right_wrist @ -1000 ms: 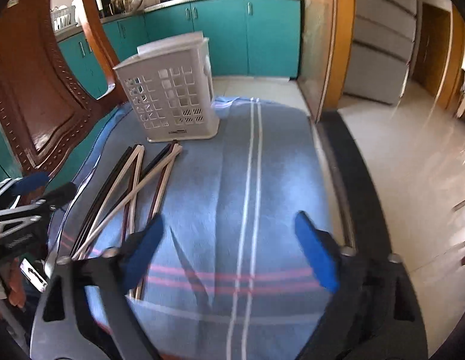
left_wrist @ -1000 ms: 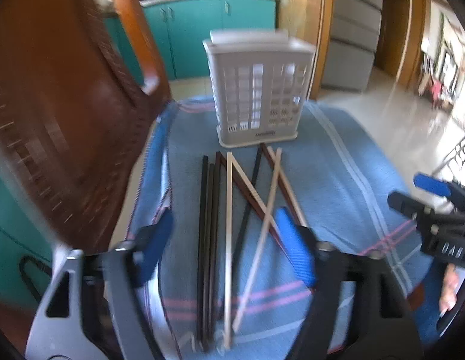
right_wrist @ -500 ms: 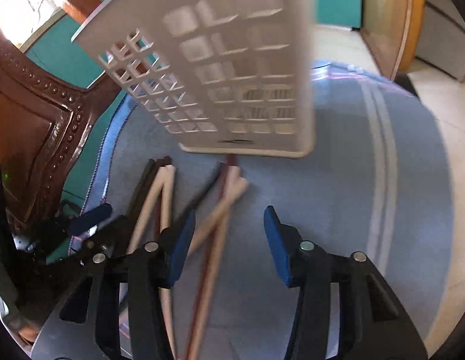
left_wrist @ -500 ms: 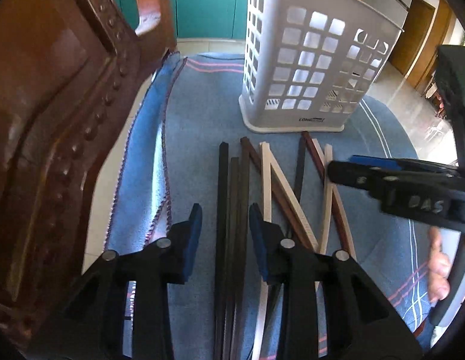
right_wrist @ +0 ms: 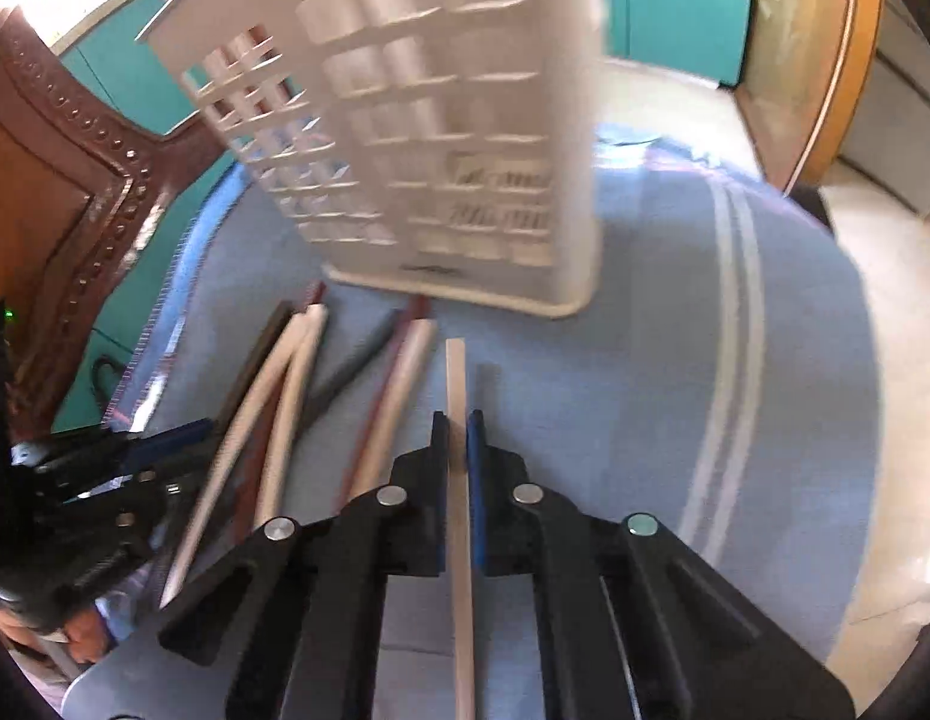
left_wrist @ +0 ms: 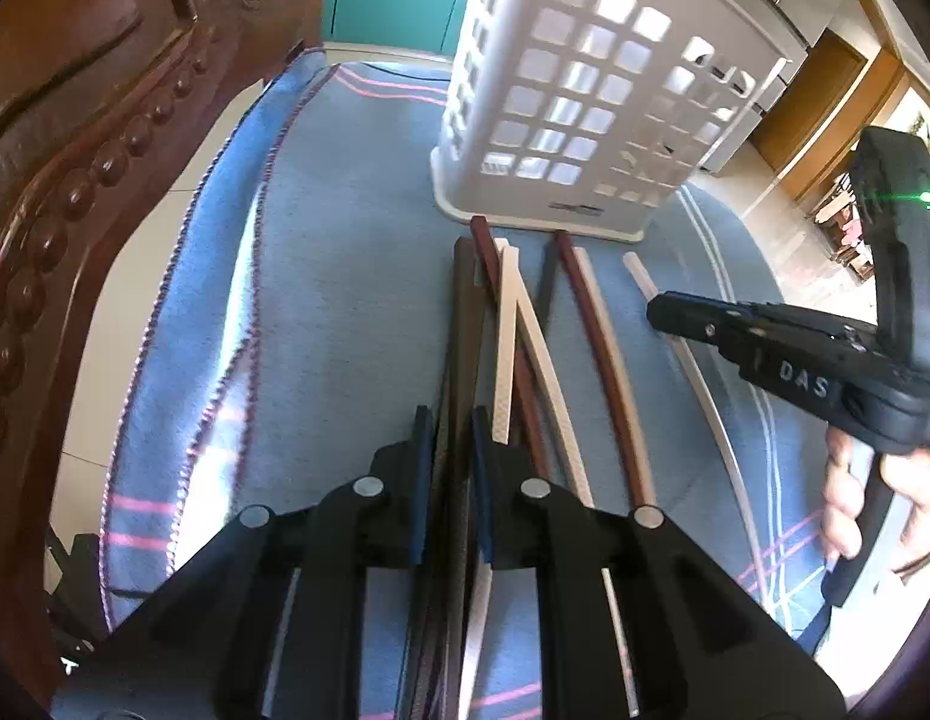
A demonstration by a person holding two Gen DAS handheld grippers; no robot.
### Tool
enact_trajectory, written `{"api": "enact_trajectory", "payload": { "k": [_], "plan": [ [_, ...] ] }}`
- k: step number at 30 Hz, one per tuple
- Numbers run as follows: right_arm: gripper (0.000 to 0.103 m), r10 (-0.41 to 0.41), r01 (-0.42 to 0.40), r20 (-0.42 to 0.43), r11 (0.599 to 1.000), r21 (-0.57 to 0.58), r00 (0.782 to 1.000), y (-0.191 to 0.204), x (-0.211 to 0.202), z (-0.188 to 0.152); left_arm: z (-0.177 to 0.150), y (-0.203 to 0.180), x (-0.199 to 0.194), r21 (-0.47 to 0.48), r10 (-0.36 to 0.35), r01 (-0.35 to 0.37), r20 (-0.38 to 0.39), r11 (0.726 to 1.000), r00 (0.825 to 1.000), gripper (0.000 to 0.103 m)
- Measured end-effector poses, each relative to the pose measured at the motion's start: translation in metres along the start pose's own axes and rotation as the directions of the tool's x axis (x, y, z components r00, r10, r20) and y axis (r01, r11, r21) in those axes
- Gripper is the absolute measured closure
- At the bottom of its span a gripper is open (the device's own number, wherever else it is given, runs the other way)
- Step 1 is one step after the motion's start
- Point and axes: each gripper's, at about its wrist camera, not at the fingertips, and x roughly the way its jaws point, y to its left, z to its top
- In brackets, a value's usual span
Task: Organize utensils
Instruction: 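Lower the left tool to the chopsticks while the right tool grasps a light chopstick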
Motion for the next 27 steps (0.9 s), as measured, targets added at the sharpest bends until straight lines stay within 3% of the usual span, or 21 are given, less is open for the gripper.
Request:
{"api": "enact_trajectory", "payload": {
  "k": [4,9,14,26,27],
  "plan": [
    [0.096,0.003,-0.003,-0.002,1.0,0.021,1.0,-0.016,-0.001,-0.001,-0.007,-0.01,-0.021,0.023,0.001,-0.002,0.06,1.0,0.998,0.096],
    [0.095,-0.019,0.019,-0.002,1.0,0.024,1.0,-0.025,0.005,0.006,-0.004,-0.011,-0.025,0.029,0.088,-0.091,0.087,0.995,0.992,0.095],
    [0.074,-0.07,0.07,0.005,0.998,-0.007,0.998,-0.019,0.004,-0.001,0.007,-0.009,-0.009,0.013,0.141,-0.143,0.079,0.99,0.987,0.075],
    [0.073,-0.17,0.169,0.007,0.976,-0.136,0.986,0.017,0.005,-0.025,0.031,-0.006,0.026,0.035,0.265,-0.266,0.03,0.963,0.964,0.075],
    [0.073,-0.167,0.167,0.011,0.976,-0.136,0.986,0.018,0.004,-0.027,0.029,-0.008,0.024,0.036,0.256,-0.257,0.03,0.966,0.966,0.083]
  ]
}}
